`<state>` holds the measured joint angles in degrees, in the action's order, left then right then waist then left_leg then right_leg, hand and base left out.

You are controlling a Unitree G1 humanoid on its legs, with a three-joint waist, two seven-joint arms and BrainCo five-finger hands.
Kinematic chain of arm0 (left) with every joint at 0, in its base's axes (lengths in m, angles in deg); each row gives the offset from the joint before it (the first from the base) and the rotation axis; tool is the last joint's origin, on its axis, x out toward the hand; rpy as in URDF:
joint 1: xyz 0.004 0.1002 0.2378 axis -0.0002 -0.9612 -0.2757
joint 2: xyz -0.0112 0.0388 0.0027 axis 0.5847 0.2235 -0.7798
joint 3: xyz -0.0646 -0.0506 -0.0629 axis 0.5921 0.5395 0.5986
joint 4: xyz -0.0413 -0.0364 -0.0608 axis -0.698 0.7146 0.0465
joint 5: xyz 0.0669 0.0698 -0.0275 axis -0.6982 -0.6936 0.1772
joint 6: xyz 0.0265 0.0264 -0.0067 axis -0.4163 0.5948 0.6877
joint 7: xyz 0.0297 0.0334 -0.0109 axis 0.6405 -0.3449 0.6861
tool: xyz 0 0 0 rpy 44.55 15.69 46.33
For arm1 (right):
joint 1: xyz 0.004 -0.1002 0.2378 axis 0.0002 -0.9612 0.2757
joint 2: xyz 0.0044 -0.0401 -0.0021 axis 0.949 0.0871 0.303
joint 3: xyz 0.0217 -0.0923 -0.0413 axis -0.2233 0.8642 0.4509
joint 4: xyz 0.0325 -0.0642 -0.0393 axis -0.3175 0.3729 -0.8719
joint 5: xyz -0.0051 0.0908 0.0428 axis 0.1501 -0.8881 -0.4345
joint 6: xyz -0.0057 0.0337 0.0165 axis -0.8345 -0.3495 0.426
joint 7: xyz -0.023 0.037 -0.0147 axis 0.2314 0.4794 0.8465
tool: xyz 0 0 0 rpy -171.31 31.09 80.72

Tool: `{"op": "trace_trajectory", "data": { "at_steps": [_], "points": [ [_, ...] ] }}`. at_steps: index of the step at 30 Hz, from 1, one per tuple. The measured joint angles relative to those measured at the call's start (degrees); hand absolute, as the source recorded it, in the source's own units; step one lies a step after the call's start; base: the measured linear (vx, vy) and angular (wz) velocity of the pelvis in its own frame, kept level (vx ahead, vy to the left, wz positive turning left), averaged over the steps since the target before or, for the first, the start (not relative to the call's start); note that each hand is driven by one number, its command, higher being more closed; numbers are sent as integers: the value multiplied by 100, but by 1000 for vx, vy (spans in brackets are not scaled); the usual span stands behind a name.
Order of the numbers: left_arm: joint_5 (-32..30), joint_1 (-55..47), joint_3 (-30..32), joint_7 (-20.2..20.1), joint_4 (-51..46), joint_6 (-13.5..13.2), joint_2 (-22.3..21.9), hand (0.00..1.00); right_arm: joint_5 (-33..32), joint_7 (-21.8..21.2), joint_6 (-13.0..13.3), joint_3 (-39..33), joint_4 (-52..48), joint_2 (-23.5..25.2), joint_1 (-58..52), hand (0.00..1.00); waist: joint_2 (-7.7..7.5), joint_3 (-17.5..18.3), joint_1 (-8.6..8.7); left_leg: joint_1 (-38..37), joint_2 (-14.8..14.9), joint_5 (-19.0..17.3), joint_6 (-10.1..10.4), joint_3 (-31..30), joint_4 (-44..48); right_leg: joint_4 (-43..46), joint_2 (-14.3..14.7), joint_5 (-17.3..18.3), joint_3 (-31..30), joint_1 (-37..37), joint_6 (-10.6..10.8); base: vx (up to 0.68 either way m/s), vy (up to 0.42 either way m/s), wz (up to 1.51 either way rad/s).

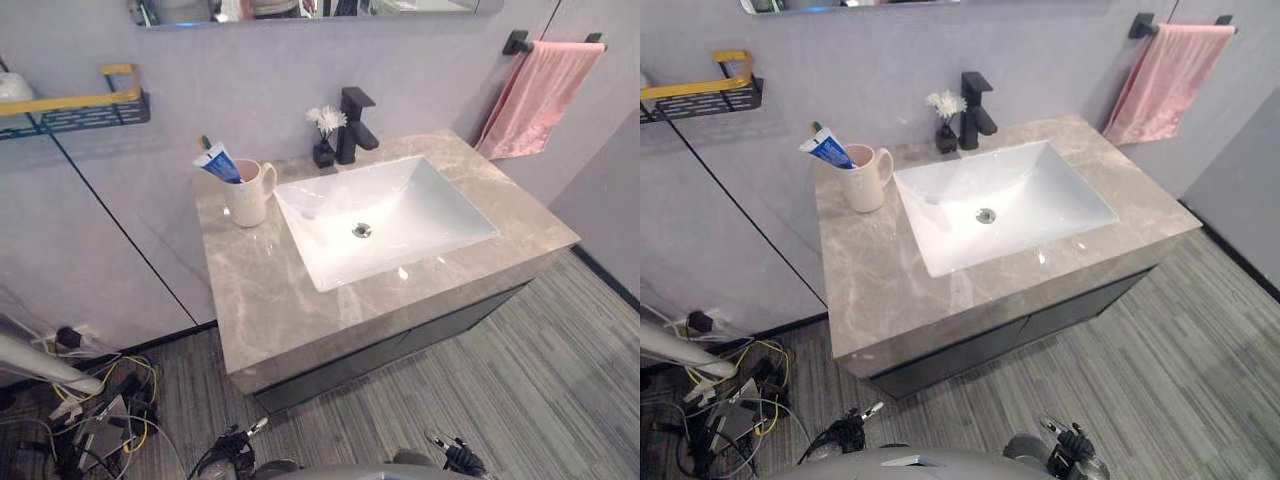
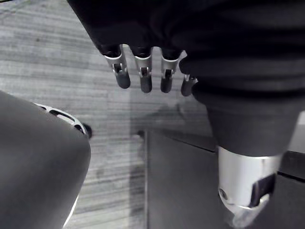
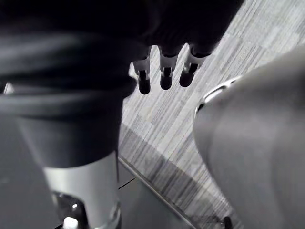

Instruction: Organize washtable

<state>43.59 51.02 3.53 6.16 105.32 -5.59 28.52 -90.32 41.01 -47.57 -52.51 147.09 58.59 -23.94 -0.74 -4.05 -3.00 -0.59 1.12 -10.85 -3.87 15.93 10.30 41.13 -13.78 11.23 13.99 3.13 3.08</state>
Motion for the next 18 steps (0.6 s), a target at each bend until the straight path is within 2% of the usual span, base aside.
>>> {"op": "trace_trajectory", "data": {
  "at_steps": [2,3,4,6,8,11,14,16,18],
  "points": [
    [15,-87,47,-34,13,2,128,0,22,-4,-24,-2,236,5,135,0,-92,175,-48,280,-2,129,40,193,138,-274,-270,-62,196,-355,58,348,-257,-73],
    [56,-117,51,-45,34,1,205,0,87,-15,-60,1,321,12,209,0,-188,217,-76,420,-8,142,58,210,271,-849,-311,-346,251,-579,141,-55,-260,-93],
    [131,-166,43,-54,138,33,335,0,188,-41,-96,6,432,20,274,0,-271,242,-142,571,-38,174,117,228,364,-1661,-317,-547,246,-800,389,-234,-254,-94],
    [162,-274,41,-57,391,90,360,0,187,-74,-100,26,429,-53,297,0,-184,268,-195,600,22,427,323,-7,210,-2703,-89,-504,280,-1124,444,-282,-303,-83],
    [202,-367,17,-54,491,92,327,0,183,-76,-98,98,428,-167,261,0,-68,341,-225,676,60,651,445,-121,-43,-3326,35,-503,274,-1189,445,-246,-223,-42],
    [202,-365,-67,-48,502,96,366,0,164,-74,-72,412,427,-226,342,0,-121,267,-221,878,124,991,539,-86,-261,-4003,187,-503,278,-1180,445,-264,-136,-20],
    [202,-346,-216,-26,501,95,418,0,162,-70,-8,490,428,-217,345,0,-105,70,-203,983,313,1058,597,-143,-34,-4178,372,-492,301,-1269,425,-271,-71,-7],
    [215,-321,-322,-11,494,62,398,0,158,-59,25,461,436,-246,305,0,18,-175,-179,1061,596,999,669,-291,348,-4093,579,-458,271,-1329,335,-298,-23,-6],
    [217,-378,-316,3,496,54,375,0,157,-57,36,421,436,-246,220,0,64,-266,-172,1058,727,849,816,-436,558,-3981,700,-392,108,-1310,231,-234,29,-43]
  ]
}}
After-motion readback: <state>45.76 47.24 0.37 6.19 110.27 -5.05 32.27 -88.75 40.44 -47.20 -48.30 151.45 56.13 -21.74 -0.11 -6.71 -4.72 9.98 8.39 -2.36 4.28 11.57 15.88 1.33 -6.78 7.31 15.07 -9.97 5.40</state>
